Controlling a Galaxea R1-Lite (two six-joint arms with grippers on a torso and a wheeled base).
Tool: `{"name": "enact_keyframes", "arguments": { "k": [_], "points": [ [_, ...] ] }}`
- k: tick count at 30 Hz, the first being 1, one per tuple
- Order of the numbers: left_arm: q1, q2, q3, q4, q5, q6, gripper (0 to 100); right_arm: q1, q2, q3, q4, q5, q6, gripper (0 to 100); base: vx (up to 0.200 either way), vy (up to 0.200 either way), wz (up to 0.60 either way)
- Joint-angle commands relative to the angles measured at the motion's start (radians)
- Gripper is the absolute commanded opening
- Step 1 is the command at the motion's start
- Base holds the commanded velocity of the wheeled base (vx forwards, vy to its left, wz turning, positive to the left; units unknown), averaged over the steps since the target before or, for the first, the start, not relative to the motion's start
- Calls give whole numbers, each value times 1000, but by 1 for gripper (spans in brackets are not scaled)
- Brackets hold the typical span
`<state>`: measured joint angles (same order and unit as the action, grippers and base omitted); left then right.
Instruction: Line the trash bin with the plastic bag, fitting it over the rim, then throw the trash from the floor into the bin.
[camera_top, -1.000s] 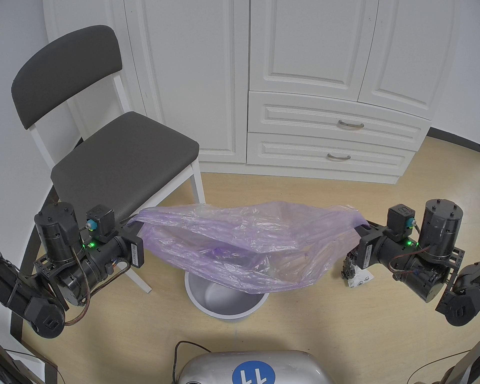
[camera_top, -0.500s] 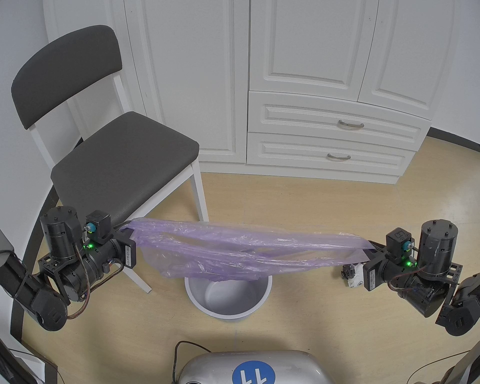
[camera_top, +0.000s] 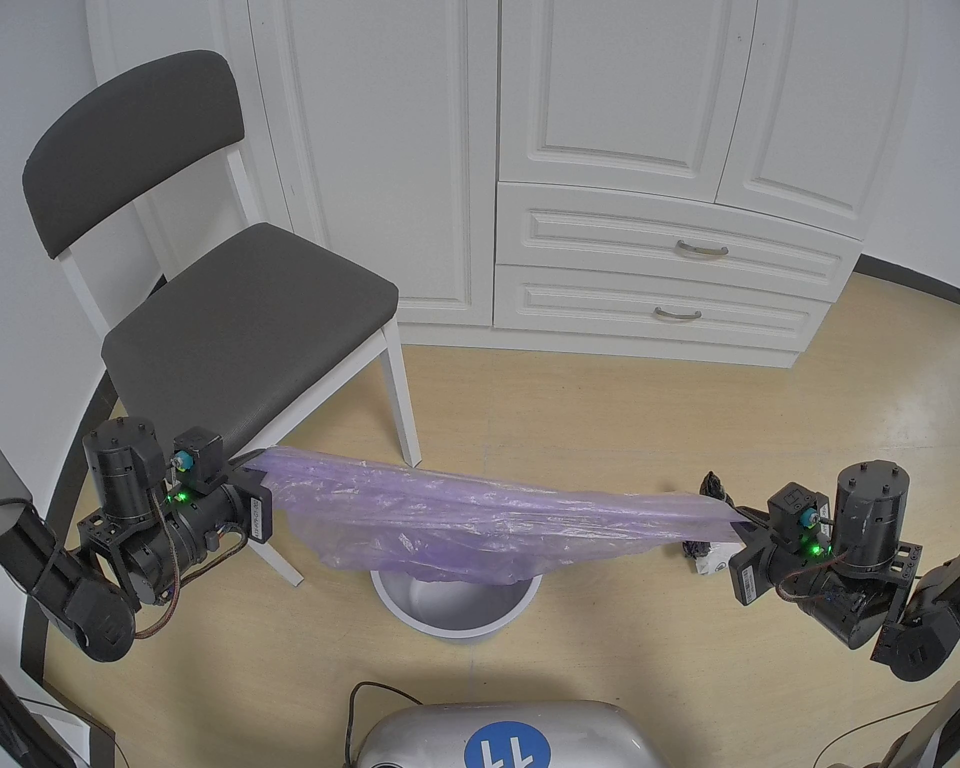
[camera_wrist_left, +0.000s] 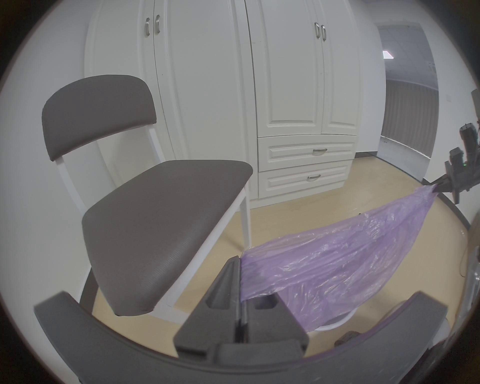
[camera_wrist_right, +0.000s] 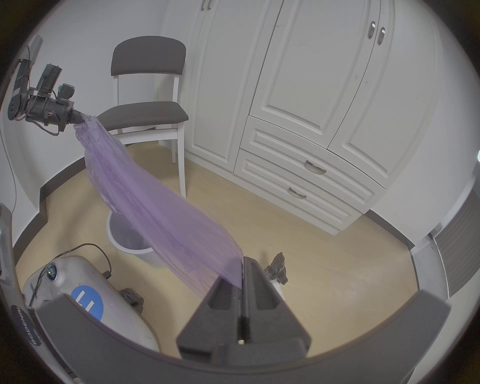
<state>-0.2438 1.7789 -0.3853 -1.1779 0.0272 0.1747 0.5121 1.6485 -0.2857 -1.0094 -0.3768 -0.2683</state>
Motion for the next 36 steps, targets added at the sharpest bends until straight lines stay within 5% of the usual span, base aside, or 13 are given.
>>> {"name": "enact_keyframes", "arguments": {
  "k": [1, 7, 29, 32, 36],
  "points": [
    [3, -47, 28, 1, -121, -11, 0, -1, 13, 5, 0, -1, 0, 0, 0, 0, 0],
    [28, -115, 59, 15, -270, -41, 0, -20, 20, 7, 0, -1, -17, 0, 0, 0, 0],
    [81, -61, 49, 1, -263, 14, 0, -53, 20, 13, -8, -1, -65, 0, 0, 0, 0],
    [43, -65, 49, 0, -253, 14, 0, -40, 13, 16, -23, 3, -63, 0, 0, 0, 0],
    [-63, -75, 46, -8, -132, 14, 0, 19, 13, 40, -121, -2, -65, 0, 0, 0, 0]
  ]
}}
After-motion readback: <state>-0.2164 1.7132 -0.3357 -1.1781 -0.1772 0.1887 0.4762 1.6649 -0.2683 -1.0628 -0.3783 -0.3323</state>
